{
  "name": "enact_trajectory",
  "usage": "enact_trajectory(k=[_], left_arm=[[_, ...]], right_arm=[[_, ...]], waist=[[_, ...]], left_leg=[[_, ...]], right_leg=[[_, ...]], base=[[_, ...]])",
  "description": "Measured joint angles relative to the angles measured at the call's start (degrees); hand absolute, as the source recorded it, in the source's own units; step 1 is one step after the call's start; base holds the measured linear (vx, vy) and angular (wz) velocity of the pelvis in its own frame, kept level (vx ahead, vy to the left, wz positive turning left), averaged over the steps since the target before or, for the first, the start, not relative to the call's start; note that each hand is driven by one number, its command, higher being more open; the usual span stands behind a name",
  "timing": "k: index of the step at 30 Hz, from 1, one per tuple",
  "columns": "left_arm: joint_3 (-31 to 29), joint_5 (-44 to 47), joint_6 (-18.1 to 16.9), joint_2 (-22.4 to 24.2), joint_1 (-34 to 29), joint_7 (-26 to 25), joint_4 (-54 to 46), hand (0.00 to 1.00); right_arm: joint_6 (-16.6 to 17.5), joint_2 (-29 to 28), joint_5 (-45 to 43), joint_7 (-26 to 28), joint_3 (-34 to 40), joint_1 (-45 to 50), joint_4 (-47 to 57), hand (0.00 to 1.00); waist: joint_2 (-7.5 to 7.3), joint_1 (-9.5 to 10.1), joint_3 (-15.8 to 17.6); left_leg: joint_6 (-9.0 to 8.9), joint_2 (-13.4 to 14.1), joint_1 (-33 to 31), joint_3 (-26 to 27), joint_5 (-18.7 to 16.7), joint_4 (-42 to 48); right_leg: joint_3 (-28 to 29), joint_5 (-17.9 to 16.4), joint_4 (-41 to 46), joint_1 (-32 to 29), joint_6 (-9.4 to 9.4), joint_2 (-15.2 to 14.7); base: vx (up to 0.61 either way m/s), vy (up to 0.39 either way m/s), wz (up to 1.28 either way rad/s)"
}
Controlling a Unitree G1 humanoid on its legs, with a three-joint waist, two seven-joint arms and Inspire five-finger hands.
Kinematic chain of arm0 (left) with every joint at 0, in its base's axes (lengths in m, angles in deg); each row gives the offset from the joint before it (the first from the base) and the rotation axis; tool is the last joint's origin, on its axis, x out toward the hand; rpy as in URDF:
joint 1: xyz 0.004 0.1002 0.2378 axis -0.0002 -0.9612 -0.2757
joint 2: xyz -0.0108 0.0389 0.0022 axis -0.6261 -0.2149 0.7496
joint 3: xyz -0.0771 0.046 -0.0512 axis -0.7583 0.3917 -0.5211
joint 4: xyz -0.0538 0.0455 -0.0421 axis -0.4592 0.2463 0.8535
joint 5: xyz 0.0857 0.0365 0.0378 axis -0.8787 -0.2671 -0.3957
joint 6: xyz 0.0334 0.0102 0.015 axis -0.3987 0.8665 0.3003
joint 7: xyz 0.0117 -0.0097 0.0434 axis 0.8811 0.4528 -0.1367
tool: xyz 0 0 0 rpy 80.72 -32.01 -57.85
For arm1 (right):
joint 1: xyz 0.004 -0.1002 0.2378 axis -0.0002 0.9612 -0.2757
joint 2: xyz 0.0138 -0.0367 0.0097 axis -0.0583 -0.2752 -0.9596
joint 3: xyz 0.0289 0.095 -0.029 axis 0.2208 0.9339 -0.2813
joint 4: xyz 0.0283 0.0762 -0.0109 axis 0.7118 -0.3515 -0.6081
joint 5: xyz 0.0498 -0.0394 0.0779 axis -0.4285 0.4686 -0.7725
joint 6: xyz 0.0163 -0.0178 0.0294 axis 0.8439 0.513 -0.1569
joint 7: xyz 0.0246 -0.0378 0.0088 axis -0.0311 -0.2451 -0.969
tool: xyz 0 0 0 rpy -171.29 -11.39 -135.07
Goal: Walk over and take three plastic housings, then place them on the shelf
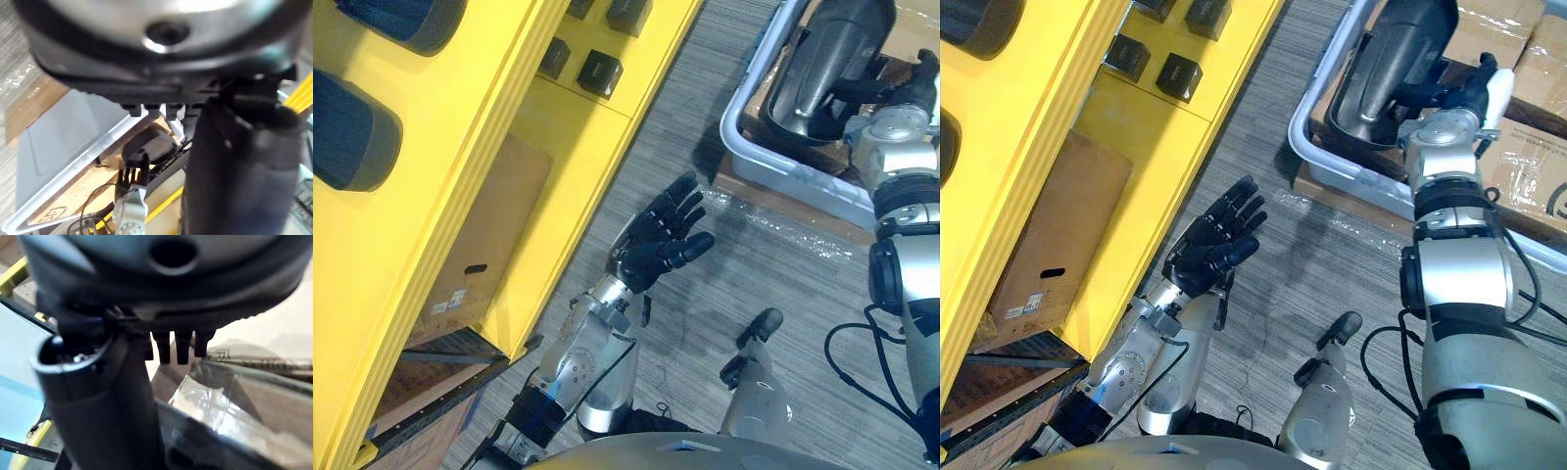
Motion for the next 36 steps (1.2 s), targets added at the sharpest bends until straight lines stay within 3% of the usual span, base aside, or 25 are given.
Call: enact_trajectory(k=[2,9,16,21,24,26,30,33,36], left_arm=[[0.0,0.3,-0.3,-0.1,0.0,-0.1,0.9,1.00],[-0.4,1.9,-0.7,-1.6,-1.3,0.4,1.1,1.00],[-6.6,2.1,-0.3,-3.5,-5.5,0.2,-0.5,1.00],[-8.2,2.1,0.6,-4.7,-8.1,0.5,-4.9,1.00],[-8.5,2.1,1.4,-4.7,-9.1,0.5,-5.8,1.00],[-9.4,1.8,1.6,-5.1,-11.8,1.1,-8.0,1.00],[-9.1,-1.5,2.2,-5.7,-12.3,0.7,-8.7,1.00],[-8.4,-2.5,6.6,-5.9,-10.9,-0.8,-8.8,1.00],[-5.7,-2.8,13.2,-5.8,-6.5,-3.6,-6.6,1.00]], right_arm=[[-3.0,1.8,3.1,2.8,0.0,-0.3,-1.1,0.00],[-7.9,3.6,7.5,6.9,3.3,-1.2,-6.4,0.00],[-8.7,2.6,4.8,7.6,7.7,2.9,-5.7,0.00],[-7.9,0.7,5.1,2.5,8.6,7.4,-4.7,0.00],[-6.5,0.6,5.8,-0.1,8.5,9.6,-3.7,0.00],[-5.4,-0.8,7.9,-3.2,8.3,12.3,1.3,0.00],[-2.1,-1.1,11.6,-6.8,5.8,14.9,9.7,0.00],[1.4,-3.2,16.8,-9.1,5.2,18.0,15.2,0.00],[4.8,-7.1,22.8,-9.8,3.7,22.9,20.8,0.00]], waist=[[0.11,0.02,-0.1],[0.26,-0.30,-0.2],[-0.46,-0.21,-0.1],[-4.16,-0.52,-0.2],[-5.30,-1.07,-0.1],[-6.66,-2.36,-0.4],[-7.86,-3.84,-1.6],[-10.03,-5.28,-4.2],[-12.08,-6.79,-8.8]], left_leg=[[-0.10,-0.5,1.8,0.1,1.2,-2.3],[-1.05,-0.4,4.3,-2.0,3.5,-6.8],[-1.61,1.0,8.4,-2.6,3.9,-8.9],[-2.20,1.2,10.8,-2.7,6.0,-12.5],[-2.24,1.2,12.4,-2.4,7.0,-14.3],[-2.34,1.4,14.6,-1.5,7.6,-16.1],[-2.70,2.3,17.2,0.5,8.4,-18.9],[-3.30,3.5,19.5,1.9,10.0,-22.9],[-3.60,4.3,22.4,4.3,10.5,-25.6]], right_leg=[[-0.2,-1.2,1.2,0.4,0.11,-0.8],[-2.9,-3.0,2.0,2.1,-0.17,-0.4],[-3.8,-3.6,2.4,5.6,-0.84,0.5],[-4.4,-4.9,3.1,6.3,-0.94,0.6],[-4.3,-4.9,3.1,7.0,-0.94,0.5],[-3.5,-4.9,3.0,7.6,-0.95,0.6],[-2.0,-4.9,1.7,8.1,-1.09,1.4],[-0.9,-4.5,0.3,8.1,-1.23,2.6],[1.4,-4.2,-0.5,8.3,-1.34,3.4]], base=[[-0.03,-0.014,0.09],[-0.01,-0.042,0.15],[0.01,-0.014,0.05],[-0.02,-0.019,0.03],[-0.06,-0.015,-0.01],[-0.05,-0.010,-0.18],[-0.05,-0.038,-0.27],[0.01,-0.072,-0.26],[0.09,-0.048,-0.34]])
